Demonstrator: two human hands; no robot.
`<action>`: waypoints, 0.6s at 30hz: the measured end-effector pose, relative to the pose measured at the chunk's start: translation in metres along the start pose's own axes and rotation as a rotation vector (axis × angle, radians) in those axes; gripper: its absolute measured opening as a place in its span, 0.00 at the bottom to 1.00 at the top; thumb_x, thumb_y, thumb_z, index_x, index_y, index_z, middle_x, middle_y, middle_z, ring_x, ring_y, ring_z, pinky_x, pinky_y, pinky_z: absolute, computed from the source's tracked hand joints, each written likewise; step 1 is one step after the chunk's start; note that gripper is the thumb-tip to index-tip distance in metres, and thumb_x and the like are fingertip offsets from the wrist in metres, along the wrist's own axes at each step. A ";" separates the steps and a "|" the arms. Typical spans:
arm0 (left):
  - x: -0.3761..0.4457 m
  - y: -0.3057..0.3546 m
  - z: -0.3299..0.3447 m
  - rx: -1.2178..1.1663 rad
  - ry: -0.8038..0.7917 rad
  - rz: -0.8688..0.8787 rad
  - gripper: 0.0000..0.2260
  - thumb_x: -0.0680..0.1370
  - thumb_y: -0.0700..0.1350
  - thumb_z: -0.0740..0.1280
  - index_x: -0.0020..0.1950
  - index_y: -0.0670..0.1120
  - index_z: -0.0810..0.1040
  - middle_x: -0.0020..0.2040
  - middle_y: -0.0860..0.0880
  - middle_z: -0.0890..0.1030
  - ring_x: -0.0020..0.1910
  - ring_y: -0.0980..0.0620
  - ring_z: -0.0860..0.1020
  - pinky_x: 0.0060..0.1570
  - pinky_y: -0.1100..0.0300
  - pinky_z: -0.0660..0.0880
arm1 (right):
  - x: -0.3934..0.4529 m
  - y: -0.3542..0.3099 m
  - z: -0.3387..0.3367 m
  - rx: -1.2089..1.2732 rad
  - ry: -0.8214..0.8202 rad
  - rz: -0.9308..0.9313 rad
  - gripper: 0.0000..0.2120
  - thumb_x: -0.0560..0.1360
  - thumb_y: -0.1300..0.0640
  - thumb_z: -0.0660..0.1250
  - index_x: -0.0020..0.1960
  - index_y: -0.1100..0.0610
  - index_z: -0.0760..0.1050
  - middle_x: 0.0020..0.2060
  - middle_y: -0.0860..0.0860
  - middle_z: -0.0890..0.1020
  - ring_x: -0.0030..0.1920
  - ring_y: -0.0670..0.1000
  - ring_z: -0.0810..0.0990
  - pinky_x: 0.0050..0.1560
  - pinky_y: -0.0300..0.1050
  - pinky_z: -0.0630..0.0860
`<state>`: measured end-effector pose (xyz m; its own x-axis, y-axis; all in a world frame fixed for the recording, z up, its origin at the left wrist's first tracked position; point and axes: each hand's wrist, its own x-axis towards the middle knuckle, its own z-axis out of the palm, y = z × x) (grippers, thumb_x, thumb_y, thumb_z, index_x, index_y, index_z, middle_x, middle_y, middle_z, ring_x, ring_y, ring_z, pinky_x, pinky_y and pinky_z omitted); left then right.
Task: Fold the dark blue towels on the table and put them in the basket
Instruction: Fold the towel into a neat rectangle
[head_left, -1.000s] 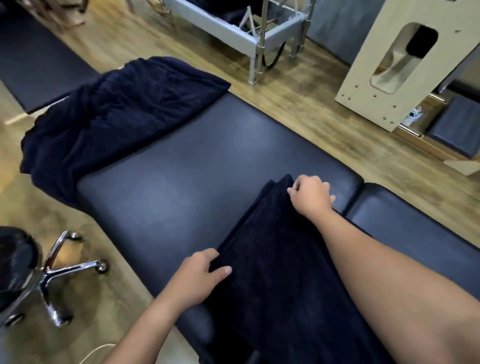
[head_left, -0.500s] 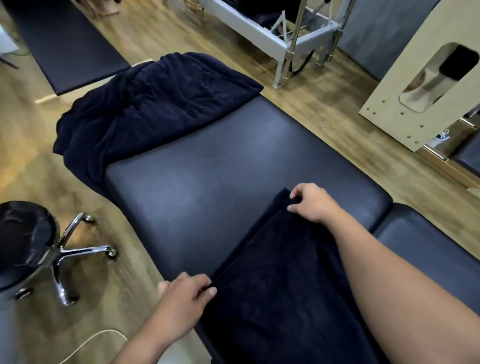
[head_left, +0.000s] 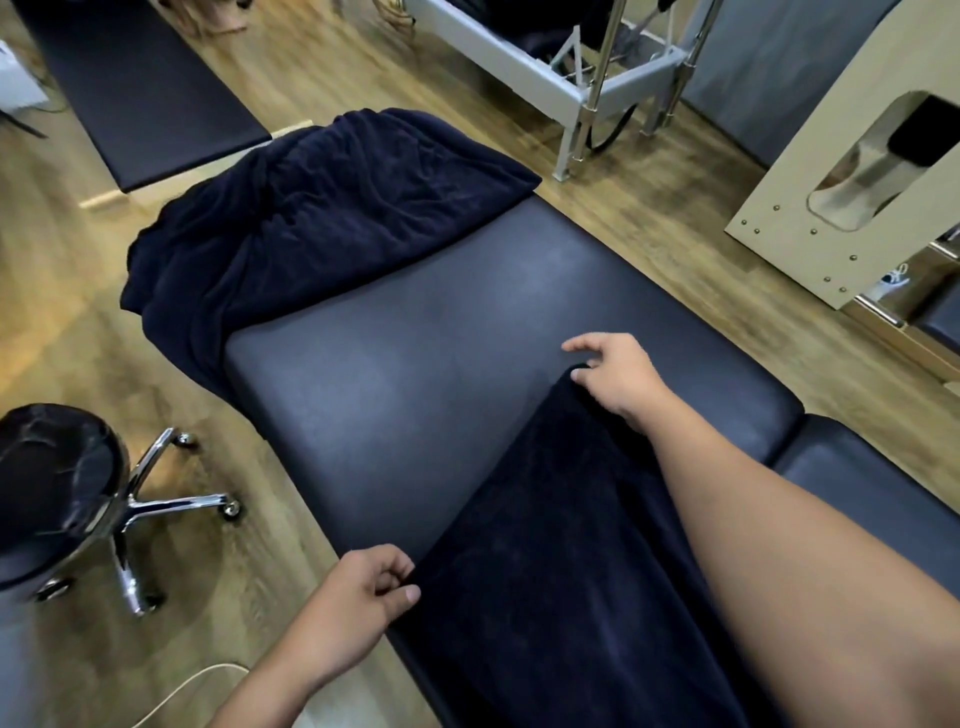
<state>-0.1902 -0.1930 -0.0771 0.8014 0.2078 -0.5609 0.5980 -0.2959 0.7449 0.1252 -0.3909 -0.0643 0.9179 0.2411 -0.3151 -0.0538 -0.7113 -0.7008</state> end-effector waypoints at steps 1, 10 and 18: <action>-0.001 0.001 -0.001 0.005 -0.009 -0.015 0.06 0.78 0.35 0.71 0.42 0.42 0.78 0.27 0.51 0.73 0.27 0.59 0.66 0.30 0.64 0.63 | 0.000 0.000 0.000 0.095 0.039 0.020 0.18 0.76 0.64 0.70 0.56 0.41 0.82 0.48 0.46 0.81 0.47 0.49 0.80 0.47 0.40 0.76; 0.003 0.043 0.020 0.804 0.070 -0.125 0.13 0.71 0.43 0.61 0.53 0.52 0.64 0.51 0.48 0.76 0.52 0.44 0.79 0.44 0.52 0.72 | -0.035 0.016 0.031 -0.721 0.165 -0.227 0.25 0.76 0.54 0.71 0.71 0.50 0.69 0.66 0.51 0.72 0.63 0.59 0.69 0.60 0.59 0.66; 0.032 0.091 0.088 1.134 -0.100 0.504 0.36 0.76 0.51 0.61 0.82 0.45 0.51 0.82 0.38 0.50 0.80 0.33 0.50 0.74 0.38 0.62 | -0.126 0.066 0.047 -0.647 0.187 -0.275 0.21 0.78 0.48 0.65 0.70 0.51 0.72 0.71 0.50 0.73 0.71 0.54 0.71 0.68 0.59 0.69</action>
<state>-0.1112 -0.2950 -0.0589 0.9046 -0.2193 -0.3656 -0.1621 -0.9701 0.1808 -0.0129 -0.4369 -0.1011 0.9197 0.3918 -0.0272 0.3788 -0.9031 -0.2022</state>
